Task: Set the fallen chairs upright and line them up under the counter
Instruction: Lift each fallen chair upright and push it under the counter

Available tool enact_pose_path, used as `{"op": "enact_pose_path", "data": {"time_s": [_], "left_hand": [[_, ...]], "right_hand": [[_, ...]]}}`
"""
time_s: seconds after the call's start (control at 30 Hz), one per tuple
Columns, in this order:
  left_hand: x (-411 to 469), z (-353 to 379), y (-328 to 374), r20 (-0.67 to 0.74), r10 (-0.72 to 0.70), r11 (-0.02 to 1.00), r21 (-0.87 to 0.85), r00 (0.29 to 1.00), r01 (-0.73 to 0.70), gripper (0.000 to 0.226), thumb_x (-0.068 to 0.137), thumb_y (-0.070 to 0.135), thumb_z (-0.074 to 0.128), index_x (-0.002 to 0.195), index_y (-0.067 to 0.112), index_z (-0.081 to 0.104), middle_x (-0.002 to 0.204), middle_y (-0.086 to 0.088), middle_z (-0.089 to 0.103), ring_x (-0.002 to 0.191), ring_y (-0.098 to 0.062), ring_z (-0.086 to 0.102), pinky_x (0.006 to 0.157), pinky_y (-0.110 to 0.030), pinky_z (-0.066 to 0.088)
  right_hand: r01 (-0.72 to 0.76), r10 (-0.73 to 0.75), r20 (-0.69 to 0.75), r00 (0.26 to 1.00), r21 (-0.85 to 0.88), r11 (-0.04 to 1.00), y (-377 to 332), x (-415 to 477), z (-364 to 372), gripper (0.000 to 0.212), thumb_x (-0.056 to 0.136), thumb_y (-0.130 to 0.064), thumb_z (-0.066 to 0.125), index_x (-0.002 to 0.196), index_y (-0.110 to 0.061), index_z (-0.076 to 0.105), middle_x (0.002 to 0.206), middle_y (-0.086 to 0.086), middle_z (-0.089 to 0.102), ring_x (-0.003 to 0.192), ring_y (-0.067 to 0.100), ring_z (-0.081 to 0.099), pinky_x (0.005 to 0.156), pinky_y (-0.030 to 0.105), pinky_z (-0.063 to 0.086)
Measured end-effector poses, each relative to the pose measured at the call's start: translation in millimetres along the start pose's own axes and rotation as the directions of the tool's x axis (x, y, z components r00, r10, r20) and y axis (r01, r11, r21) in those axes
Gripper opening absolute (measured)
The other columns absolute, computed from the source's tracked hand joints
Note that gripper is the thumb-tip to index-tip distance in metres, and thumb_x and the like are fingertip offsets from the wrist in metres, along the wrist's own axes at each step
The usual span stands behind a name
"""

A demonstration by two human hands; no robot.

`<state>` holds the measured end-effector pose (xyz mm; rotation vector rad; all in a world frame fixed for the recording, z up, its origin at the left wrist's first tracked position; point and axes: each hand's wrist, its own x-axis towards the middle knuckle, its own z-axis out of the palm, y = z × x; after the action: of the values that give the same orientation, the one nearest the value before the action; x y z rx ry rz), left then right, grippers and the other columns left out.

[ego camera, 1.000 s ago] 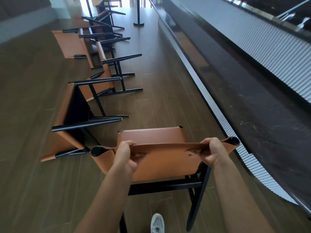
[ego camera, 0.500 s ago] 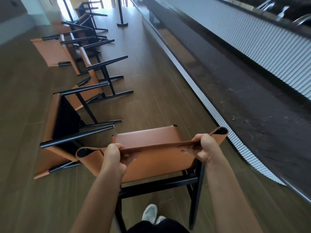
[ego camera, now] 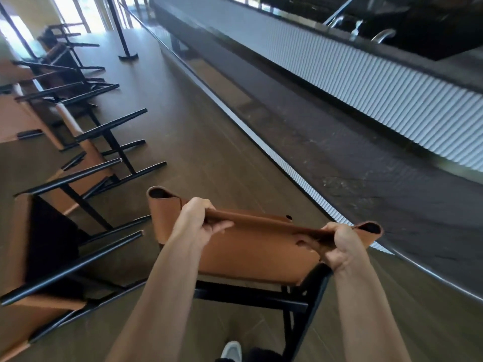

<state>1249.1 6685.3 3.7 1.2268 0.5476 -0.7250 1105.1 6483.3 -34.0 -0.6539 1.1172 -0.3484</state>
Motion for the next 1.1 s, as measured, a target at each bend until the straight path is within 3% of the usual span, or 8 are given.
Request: {"op": "enact_pose_path", "data": {"time_s": [0.1,0.23,0.4,0.57,0.7,0.83,0.9,1.1], "left_hand": [[11.2,35.3,1.7,0.082,-0.050,0.995,0.090,0.995,0.042,0.017,0.087,-0.009,0.035,0.101,-0.011,0.044,0.096,-0.030,0.041,0.096,-0.062,0.046,0.058,-0.048,0.053],[22.4,94.5,-3.1,0.202,-0.084,0.981,0.189,0.976,0.046,0.026,0.087,-0.010,0.035,0.112,-0.010,0.041,0.107,-0.030,0.039,0.079,-0.058,0.046,0.056,-0.049,0.055],[34.0,177.2,-28.2,0.289,-0.109,0.960,0.281,0.951,0.025,0.031,0.088,-0.008,0.036,0.118,-0.006,0.043,0.104,-0.021,0.045,0.098,-0.056,0.051,0.045,-0.043,0.057],[48.8,229.9,-54.0,0.358,-0.167,0.935,0.352,0.919,0.032,0.032,0.085,-0.011,0.032,0.115,-0.008,0.044,0.117,-0.026,0.040,0.098,-0.060,0.048,0.050,-0.045,0.056],[69.3,248.3,-74.9,0.354,-0.252,0.916,0.388,0.901,0.103,0.029,0.086,-0.013,0.034,0.114,-0.010,0.043,0.110,-0.027,0.044,0.097,-0.058,0.054,0.066,-0.050,0.056],[71.9,270.5,-103.3,0.399,-0.328,0.899,0.410,0.856,0.154,0.018,0.085,-0.016,0.041,0.093,-0.003,0.050,0.101,-0.019,0.045,0.095,-0.047,0.059,0.055,-0.046,0.057],[69.7,284.5,-114.0,0.385,-0.339,0.894,0.416,0.859,0.166,0.019,0.084,-0.016,0.041,0.096,-0.003,0.050,0.103,-0.018,0.043,0.105,-0.048,0.055,0.055,-0.047,0.056],[76.9,299.3,-110.9,0.411,-0.375,0.880,0.438,0.831,0.181,0.016,0.086,-0.015,0.041,0.094,-0.005,0.050,0.107,-0.028,0.045,0.107,-0.060,0.048,0.063,-0.050,0.055]], "right_hand": [[0.037,-0.033,-0.067,0.997,0.062,0.997,-18.1,2.5,-18.3,0.010,0.086,0.008,0.034,0.086,0.002,0.042,0.090,0.024,0.047,0.072,0.049,0.056,0.040,0.052,0.054],[0.121,-0.099,-0.141,0.985,0.152,0.981,-44.2,8.7,-51.3,0.010,0.086,0.007,0.035,0.083,0.001,0.043,0.088,0.021,0.048,0.073,0.046,0.057,0.041,0.047,0.056],[0.277,-0.199,-0.311,0.930,0.232,0.933,-72.4,12.6,-90.9,0.018,0.086,0.006,0.039,0.071,-0.003,0.043,0.079,0.013,0.045,0.070,0.035,0.053,0.046,0.048,0.057],[0.325,-0.203,-0.399,0.894,0.265,0.908,-89.3,23.0,-118.4,0.021,0.086,0.006,0.039,0.068,-0.006,0.042,0.075,0.011,0.045,0.066,0.030,0.052,0.045,0.041,0.058],[0.319,-0.165,-0.442,0.882,0.301,0.899,-93.7,41.9,-136.1,0.022,0.088,0.008,0.039,0.071,-0.005,0.042,0.079,0.011,0.041,0.066,0.027,0.048,0.054,0.045,0.055],[0.336,-0.124,-0.471,0.873,0.398,0.854,-99.1,56.0,-173.9,0.021,0.094,0.006,0.039,0.076,-0.004,0.044,0.085,0.015,0.044,0.074,0.032,0.051,0.047,0.046,0.057],[0.318,-0.088,-0.488,0.869,0.412,0.854,-102.9,60.2,-188.7,0.018,0.094,0.005,0.040,0.078,-0.003,0.043,0.097,0.021,0.044,0.090,0.041,0.053,0.052,0.049,0.057],[0.307,-0.095,-0.446,0.890,0.431,0.848,-109.7,71.7,-192.1,0.016,0.091,0.005,0.040,0.078,-0.004,0.043,0.095,0.019,0.043,0.096,0.042,0.051,0.047,0.043,0.058]]}}
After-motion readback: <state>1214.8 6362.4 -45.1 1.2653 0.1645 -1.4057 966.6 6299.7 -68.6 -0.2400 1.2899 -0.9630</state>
